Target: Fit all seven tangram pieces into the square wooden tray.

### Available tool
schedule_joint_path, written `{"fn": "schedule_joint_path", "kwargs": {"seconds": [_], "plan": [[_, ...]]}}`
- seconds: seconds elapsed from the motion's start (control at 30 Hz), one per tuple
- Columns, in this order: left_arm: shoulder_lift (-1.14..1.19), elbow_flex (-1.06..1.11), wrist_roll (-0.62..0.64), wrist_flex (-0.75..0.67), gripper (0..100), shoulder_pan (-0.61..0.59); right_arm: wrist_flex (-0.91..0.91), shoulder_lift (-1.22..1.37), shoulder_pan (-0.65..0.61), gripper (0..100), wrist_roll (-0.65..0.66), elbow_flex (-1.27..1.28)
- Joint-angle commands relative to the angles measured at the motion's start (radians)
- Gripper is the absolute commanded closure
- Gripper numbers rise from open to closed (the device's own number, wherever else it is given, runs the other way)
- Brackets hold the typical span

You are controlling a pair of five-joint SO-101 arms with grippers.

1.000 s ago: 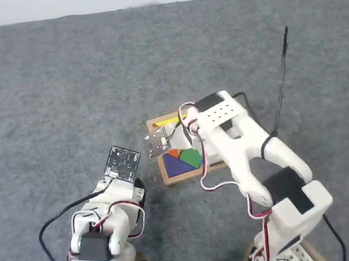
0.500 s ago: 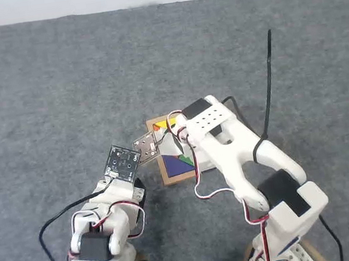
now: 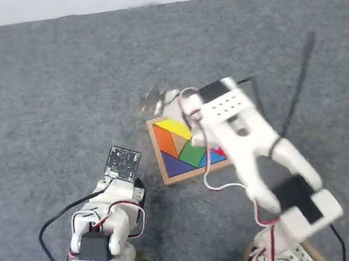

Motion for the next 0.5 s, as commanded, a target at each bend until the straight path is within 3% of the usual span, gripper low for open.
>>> {"fn": "schedule_joint_path", "kwargs": {"seconds": [0.0, 0.23, 0.47], "plan": [[-0.002, -0.007, 0.006, 0.005, 91, 0.000, -0.010, -0.208, 0.028, 95.7, -0.060, 0.089], [-0.002, -0.007, 0.006, 0.005, 91, 0.000, -0.056, -0.598, 0.038, 95.7, -0.222, 0.491], [-0.002, -0.007, 0.006, 0.005, 91, 0.000, -0.278, -0.931, 0.225, 95.7, -0.397, 0.942]]}}
